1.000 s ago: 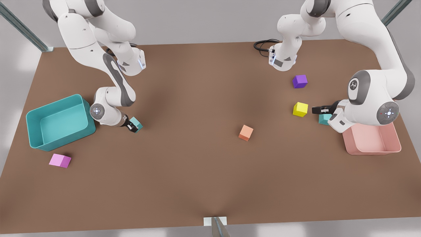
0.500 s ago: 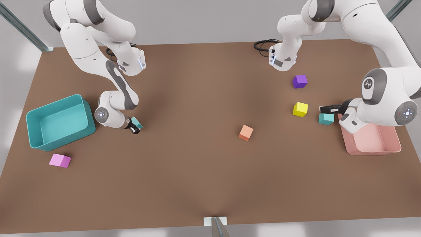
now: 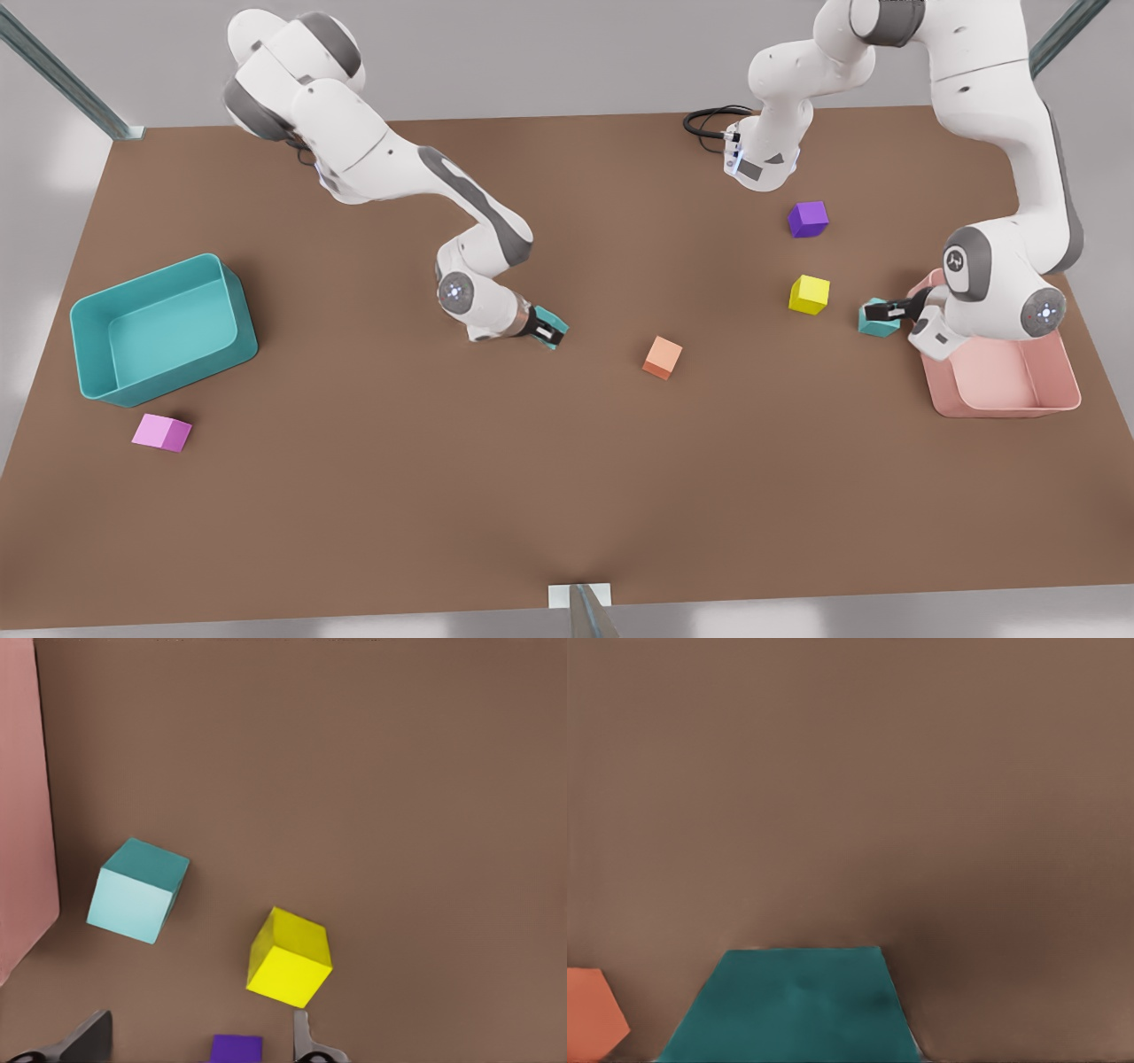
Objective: Stack the two blue cubes on top of each other
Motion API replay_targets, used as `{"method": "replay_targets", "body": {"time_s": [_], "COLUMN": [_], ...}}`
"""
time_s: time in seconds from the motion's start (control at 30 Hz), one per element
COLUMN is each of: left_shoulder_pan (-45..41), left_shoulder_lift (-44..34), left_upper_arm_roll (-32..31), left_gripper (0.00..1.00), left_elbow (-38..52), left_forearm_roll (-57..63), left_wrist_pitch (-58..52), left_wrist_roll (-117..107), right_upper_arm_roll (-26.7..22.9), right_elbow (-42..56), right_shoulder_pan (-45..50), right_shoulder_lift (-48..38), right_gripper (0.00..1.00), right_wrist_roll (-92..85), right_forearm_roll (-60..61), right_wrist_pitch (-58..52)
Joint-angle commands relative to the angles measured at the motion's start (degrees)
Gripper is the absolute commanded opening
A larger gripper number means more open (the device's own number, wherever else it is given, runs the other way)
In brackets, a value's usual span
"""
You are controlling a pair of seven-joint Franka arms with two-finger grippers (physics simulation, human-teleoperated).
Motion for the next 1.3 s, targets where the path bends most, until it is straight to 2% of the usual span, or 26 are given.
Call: {"method": "replay_targets", "body": {"time_s": [0.0,0.03,0.07,0.17,0.2,0.23,0.37,0.47,0.57,0.63,0.67,0.7,0.73,0.8,0.83,0.87,0.9,0.93,0.97,1.0,1.17,1.27], "left_shoulder_pan": [0.9,2.3,2.4,2.5,2.8,3.1,3.1,3.8,4.0,4.1,4.2,4.2,4.3,4.3,4.3,4.3,4.3,4.3,4.3,4.3,4.3,4.3], "left_shoulder_lift": [0.8,1.4,1.4,0.2,0.5,0.8,0.7,1.4,2.6,2.7,2.9,3.0,3.4,3.7,3.7,3.7,3.7,3.7,3.7,3.7,4.7,4.9], "left_upper_arm_roll": [0.6,0.7,0.7,0.9,3.0,3.3,3.3,3.3,3.4,3.4,4.7,4.8,4.8,4.8,4.8,4.8,4.8,4.8,4.8,4.8,4.8,4.8], "left_gripper": [1.0,1.0,1.0,1.0,1.0,1.0,1.0,1.0,1.0,1.0,1.0,1.0,1.0,1.0,1.0,1.0,1.0,1.0,1.0,1.0,1.0,1.0], "left_elbow": [-2.3,-2.4,-3.3,-6.6,-6.7,-6.8,-9.8,-13.1,-13.3,-14.4,-14.4,-14.4,-14.4,-15.9,-16.1,-16.4,-16.6,-16.8,-17.2,-17.6,-17.8,-17.8], "left_forearm_roll": [1.6,1.0,1.0,1.0,1.2,1.3,1.4,1.4,1.4,1.4,1.4,1.4,1.4,1.3,1.1,1.1,1.1,1.1,1.1,1.1,1.1,1.1], "left_wrist_pitch": [22.1,22.1,22.1,21.3,21.5,21.7,22.2,29.3,29.8,29.9,29.9,29.9,30.6,32.7,32.7,32.7,32.7,32.7,32.7,32.7,32.6,32.5], "left_wrist_roll": [25.9,30.5,31.6,41.4,44.8,46.5,51.5,51.5,51.2,51.1,51.1,51.1,51.1,51.1,50.7,50.3,50.0,49.8,47.2,42.8,37.7,36.0], "right_upper_arm_roll": [-5.8,-10.8,-13.6,-14.0,-14.0,-14.0,-14.0,-14.1,-14.2,-14.2,-14.3,-14.3,-15.3,-17.6,-17.3,-17.3,-17.3,-17.1,-17.0,-17.0,-17.7,-17.7], "right_elbow": [4.3,6.3,7.6,8.3,8.8,9.1,9.1,8.7,9.0,12.2,17.3,21.3,22.3,25.2,27.5,30.6,30.4,25.4,15.9,14.5,15.2,14.7], "right_shoulder_pan": [10.0,16.1,19.5,19.9,19.7,19.6,19.2,15.5,10.1,3.8,-1.0,-1.8,-2.6,-8.8,-12.0,-12.7,-13.6,-13.6,-13.2,-11.2,-11.0,-12.9], "right_shoulder_lift": [3.7,4.8,5.8,6.6,6.6,6.6,6.2,1.9,-0.8,-3.0,-3.2,-3.2,-3.2,-3.3,-4.7,-7.4,-12.3,-20.2,-30.2,-33.0,-29.5,-30.7], "right_gripper": [0.66,0.66,0.66,0.68,0.95,1.0,1.0,1.0,1.0,1.0,1.0,1.0,1.0,1.0,1.0,1.0,1.0,1.0,1.0,1.0,1.0,1.0], "right_wrist_roll": [30.1,32.9,34.1,34.1,34.3,35.2,35.3,34.8,32.8,27.6,19.5,-0.9,-21.0,-53.4,-67.2,-72.7,-73.2,-73.1,-72.4,-71.7,-68.7,-62.8], "right_forearm_roll": [1.4,1.4,1.4,1.4,1.4,1.4,1.4,1.1,0.4,-3.4,-12.7,-27.5,-39.9,-43.8,-42.9,-41.8,-37.4,-37.4,-37.3,-37.2,-37.7,-33.8], "right_wrist_pitch": [10.9,10.9,10.9,11.3,11.2,11.2,11.0,8.4,-2.6,-17.9,-32.0,-40.8,-43.1,-43.3,-47.4,-56.0,-58.4,-60.0,-59.9,-59.5,-59.8,-63.1]}}
